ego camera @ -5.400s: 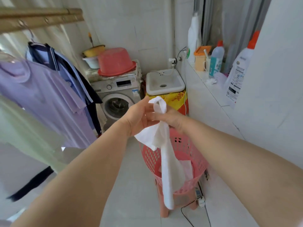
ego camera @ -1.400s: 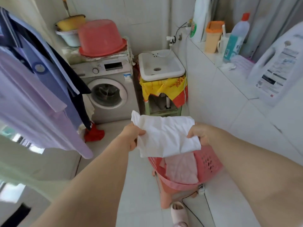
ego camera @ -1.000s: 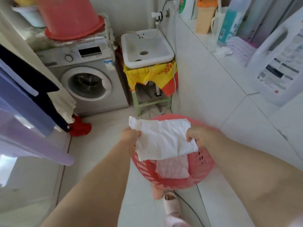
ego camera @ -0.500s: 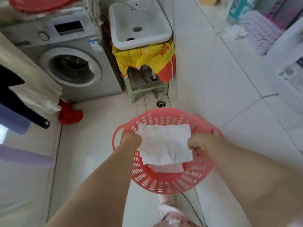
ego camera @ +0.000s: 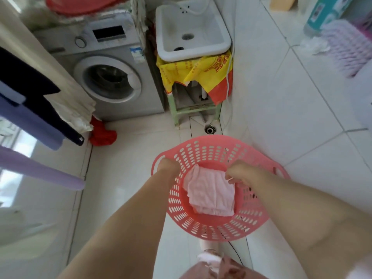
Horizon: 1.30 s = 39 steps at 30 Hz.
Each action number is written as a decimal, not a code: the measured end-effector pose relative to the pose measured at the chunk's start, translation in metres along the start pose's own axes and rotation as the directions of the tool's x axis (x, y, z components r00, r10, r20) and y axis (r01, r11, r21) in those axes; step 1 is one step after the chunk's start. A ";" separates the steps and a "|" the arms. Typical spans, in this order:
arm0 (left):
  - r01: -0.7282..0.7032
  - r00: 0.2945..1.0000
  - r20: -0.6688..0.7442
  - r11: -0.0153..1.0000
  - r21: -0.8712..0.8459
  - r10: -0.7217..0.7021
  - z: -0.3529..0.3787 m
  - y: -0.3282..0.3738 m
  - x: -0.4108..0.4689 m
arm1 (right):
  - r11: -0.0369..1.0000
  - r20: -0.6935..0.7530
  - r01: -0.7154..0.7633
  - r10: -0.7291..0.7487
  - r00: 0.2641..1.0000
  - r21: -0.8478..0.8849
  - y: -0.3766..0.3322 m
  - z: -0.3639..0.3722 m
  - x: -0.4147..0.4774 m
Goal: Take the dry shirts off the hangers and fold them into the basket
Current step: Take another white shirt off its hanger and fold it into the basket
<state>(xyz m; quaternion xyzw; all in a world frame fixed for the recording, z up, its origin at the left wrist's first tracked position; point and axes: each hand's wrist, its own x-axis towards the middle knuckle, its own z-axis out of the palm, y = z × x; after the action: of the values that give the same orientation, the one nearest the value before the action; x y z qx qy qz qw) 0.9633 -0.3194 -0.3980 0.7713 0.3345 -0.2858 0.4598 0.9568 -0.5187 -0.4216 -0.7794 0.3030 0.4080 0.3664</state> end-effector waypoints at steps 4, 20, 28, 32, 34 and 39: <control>0.034 0.999 0.013 0.996 -0.079 -0.033 -0.027 -0.013 -0.024 | 0.996 0.067 0.085 -0.085 0.994 -0.003 -0.015 0.021 -0.019; 0.047 0.986 -0.133 0.942 -0.333 -0.097 -0.162 -0.181 -0.164 | 0.837 0.221 0.524 -0.487 0.845 -0.159 -0.055 0.212 -0.171; 0.054 0.968 -0.215 0.941 -0.334 -0.132 -0.210 -0.271 -0.226 | 0.728 0.352 0.673 -0.601 0.718 -0.131 -0.046 0.298 -0.261; 0.061 0.949 -0.269 0.932 -0.356 -0.165 -0.227 -0.302 -0.252 | 0.617 0.423 0.780 -0.681 0.598 -0.109 -0.053 0.327 -0.315; 0.066 0.943 -0.282 0.928 -0.366 -0.178 -0.235 -0.315 -0.266 | 0.556 0.491 0.827 -0.699 0.520 -0.083 -0.055 0.339 -0.345; 0.020 0.932 -0.325 0.917 -0.398 -0.161 -0.245 -0.333 -0.301 | 0.359 0.601 0.933 -0.739 0.305 -0.033 -0.060 0.358 -0.408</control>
<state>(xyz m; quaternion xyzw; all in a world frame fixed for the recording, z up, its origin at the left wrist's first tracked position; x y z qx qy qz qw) 0.5517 -0.0570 -0.2438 0.6869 0.4969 -0.0932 0.5221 0.6573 -0.1222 -0.1948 -0.7404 -0.3484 0.3800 0.4313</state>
